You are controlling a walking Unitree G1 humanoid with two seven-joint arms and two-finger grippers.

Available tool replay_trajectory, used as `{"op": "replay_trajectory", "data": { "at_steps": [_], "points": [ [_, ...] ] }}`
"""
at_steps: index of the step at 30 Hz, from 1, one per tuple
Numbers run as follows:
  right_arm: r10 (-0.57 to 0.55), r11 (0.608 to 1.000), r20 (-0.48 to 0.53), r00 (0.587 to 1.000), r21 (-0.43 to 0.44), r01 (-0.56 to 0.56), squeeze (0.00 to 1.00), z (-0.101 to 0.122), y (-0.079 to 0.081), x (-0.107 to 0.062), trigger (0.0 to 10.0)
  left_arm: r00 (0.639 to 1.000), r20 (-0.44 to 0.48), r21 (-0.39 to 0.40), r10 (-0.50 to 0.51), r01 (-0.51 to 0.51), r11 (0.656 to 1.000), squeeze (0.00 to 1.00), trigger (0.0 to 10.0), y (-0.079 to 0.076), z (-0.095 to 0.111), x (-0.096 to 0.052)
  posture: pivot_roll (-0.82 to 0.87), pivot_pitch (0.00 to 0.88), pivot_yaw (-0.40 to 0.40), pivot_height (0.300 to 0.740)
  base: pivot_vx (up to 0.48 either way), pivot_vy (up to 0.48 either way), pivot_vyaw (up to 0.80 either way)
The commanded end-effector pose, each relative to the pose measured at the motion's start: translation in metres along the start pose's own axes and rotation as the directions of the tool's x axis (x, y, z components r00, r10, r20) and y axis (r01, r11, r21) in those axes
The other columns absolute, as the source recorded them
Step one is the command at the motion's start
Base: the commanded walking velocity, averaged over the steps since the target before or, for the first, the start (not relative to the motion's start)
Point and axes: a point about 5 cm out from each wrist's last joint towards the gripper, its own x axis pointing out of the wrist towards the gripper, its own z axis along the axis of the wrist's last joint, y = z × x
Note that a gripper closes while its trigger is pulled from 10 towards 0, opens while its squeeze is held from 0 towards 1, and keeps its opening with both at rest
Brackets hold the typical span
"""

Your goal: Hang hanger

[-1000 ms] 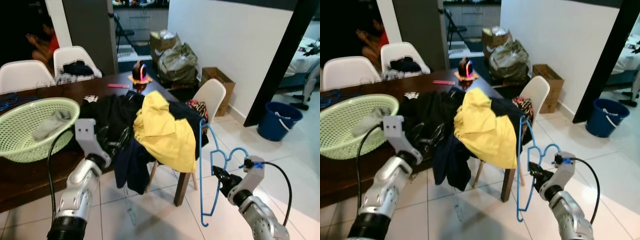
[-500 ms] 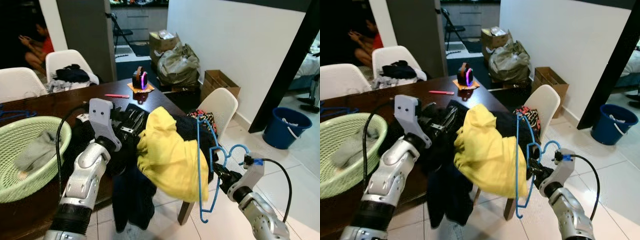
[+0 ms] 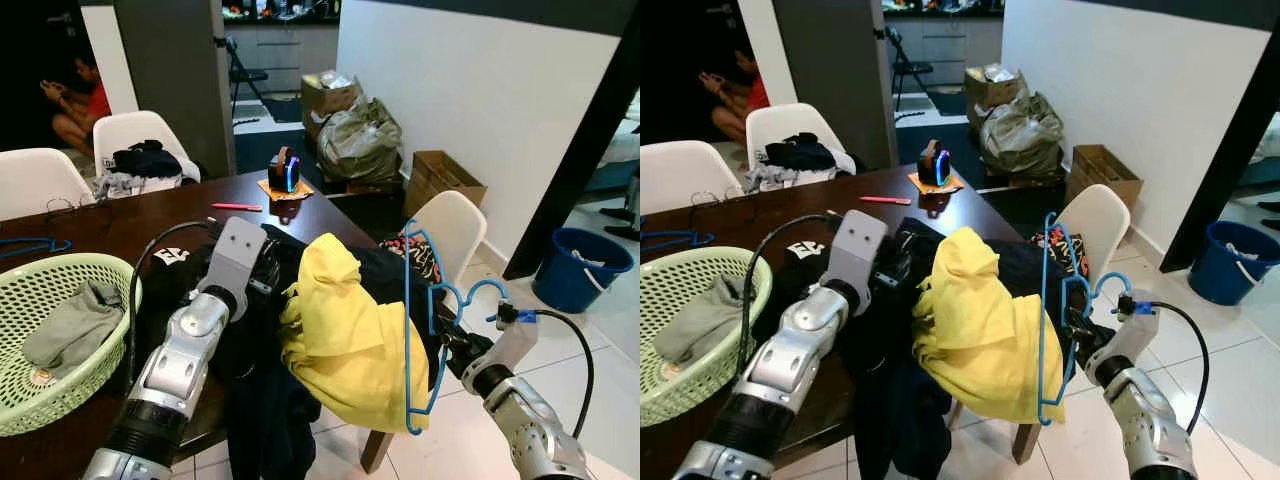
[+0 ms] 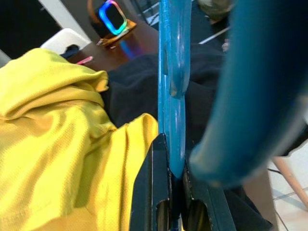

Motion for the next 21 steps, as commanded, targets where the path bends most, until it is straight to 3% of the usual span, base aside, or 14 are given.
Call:
{"op": "replay_trajectory", "data": {
  "at_steps": [1,8,17,21],
  "points": [
    [-0.018,1.000,-0.032,0.999,-0.009,0.017,0.00,-0.004,-0.004,-0.001,10.0,0.997,-0.079,0.024,0.002,0.000,1.000,0.00,10.0,-0.004,-0.005,-0.008,-0.01,0.000,-0.044,0.740,0.000,0.000,0.00],
    [-0.014,1.000,-0.040,0.999,-0.010,0.013,0.00,-0.004,-0.003,0.000,10.0,0.993,-0.111,0.010,-0.049,0.050,0.999,0.00,10.0,-0.017,-0.003,-0.018,0.00,0.000,-0.049,0.740,0.000,0.000,0.00],
    [-0.007,1.000,-0.040,0.999,-0.012,0.006,0.00,-0.004,-0.001,0.002,10.0,0.985,-0.139,-0.084,-0.100,0.089,0.993,0.00,10.0,-0.026,-0.010,-0.027,0.00,0.000,-0.046,0.740,0.000,0.000,0.00],
    [-0.010,1.000,-0.041,0.999,-0.012,0.009,0.00,-0.003,-0.003,0.001,10.0,0.983,-0.171,-0.094,-0.066,0.050,0.994,0.00,10.0,-0.023,-0.012,-0.032,0.00,0.000,-0.050,0.740,0.000,-0.480,0.00]
  ]
}}
